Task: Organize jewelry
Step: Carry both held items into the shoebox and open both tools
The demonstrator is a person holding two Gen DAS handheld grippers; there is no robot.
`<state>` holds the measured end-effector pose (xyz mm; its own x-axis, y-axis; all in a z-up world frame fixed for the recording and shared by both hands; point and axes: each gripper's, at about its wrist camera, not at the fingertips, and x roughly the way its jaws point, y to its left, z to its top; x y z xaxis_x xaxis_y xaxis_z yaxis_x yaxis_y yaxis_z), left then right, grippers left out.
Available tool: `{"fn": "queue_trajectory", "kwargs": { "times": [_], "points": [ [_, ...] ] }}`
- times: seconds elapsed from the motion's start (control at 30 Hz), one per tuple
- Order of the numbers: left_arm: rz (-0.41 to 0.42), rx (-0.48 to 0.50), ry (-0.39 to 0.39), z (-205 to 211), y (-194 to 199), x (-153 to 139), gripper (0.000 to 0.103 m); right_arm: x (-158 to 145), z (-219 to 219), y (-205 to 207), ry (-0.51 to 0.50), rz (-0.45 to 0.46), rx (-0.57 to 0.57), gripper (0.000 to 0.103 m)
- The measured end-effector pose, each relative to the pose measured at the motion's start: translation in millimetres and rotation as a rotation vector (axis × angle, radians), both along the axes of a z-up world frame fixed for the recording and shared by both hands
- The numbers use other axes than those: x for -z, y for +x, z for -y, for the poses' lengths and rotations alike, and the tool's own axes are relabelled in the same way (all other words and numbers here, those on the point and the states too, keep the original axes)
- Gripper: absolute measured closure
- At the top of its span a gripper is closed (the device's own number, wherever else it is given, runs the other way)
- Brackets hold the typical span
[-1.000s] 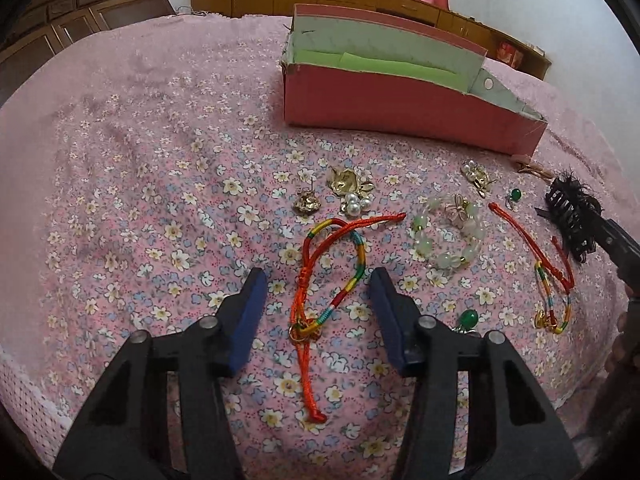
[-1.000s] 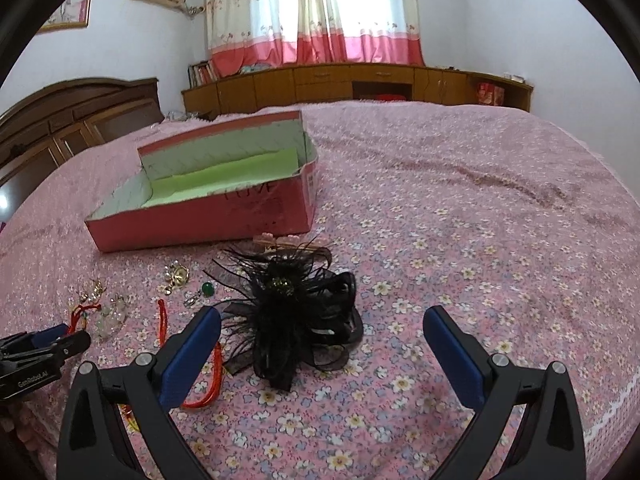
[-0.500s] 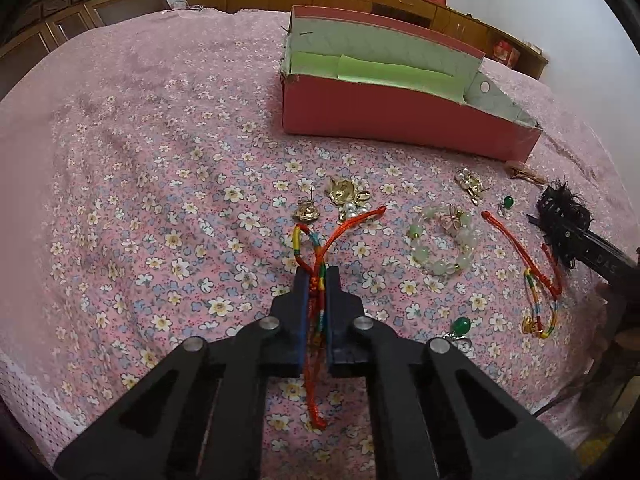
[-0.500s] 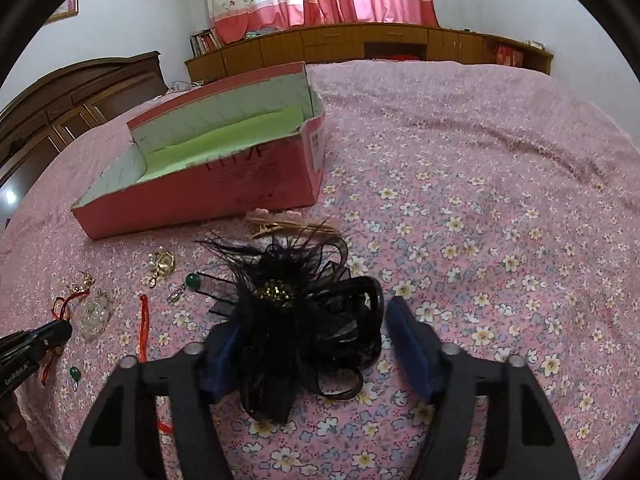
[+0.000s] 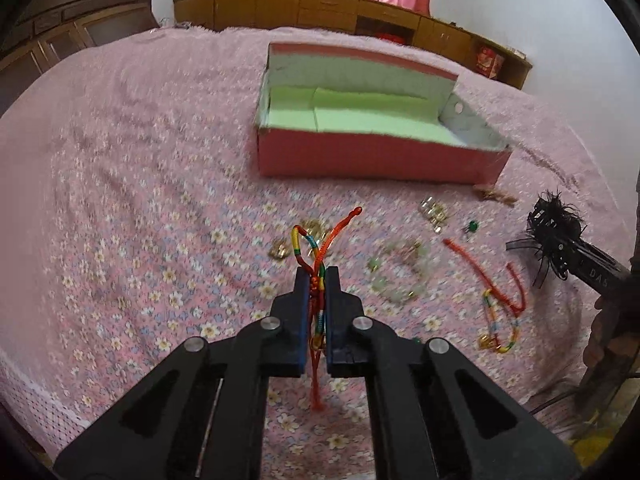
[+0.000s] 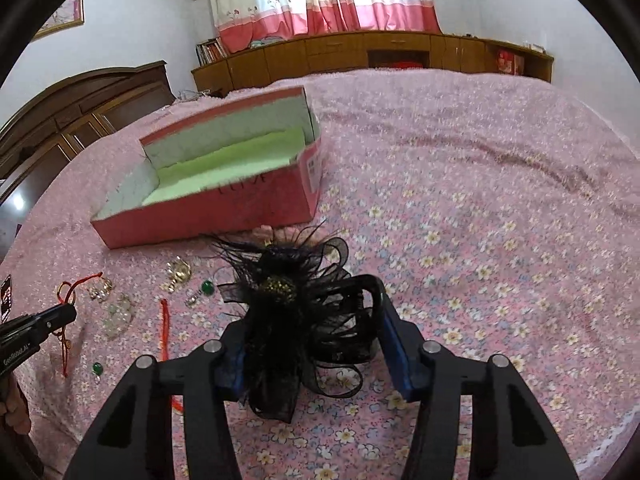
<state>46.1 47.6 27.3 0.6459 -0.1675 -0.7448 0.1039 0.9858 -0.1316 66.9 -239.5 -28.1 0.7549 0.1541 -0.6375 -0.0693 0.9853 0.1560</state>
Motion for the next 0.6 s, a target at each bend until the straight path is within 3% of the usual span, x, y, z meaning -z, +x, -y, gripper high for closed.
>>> {"fn": "queue_trajectory", "kwargs": {
  "times": [0.3,0.6],
  "points": [
    [0.081,0.027,-0.011,5.3,-1.3,-28.2,0.103,-32.1,-4.0,-8.6,-0.011,0.088,-0.006,0.047],
    [0.157,0.017,-0.013,12.5,28.7,-48.3,0.103,-71.4,-19.6,7.4,-0.032,0.188,-0.057,0.047]
  ]
}}
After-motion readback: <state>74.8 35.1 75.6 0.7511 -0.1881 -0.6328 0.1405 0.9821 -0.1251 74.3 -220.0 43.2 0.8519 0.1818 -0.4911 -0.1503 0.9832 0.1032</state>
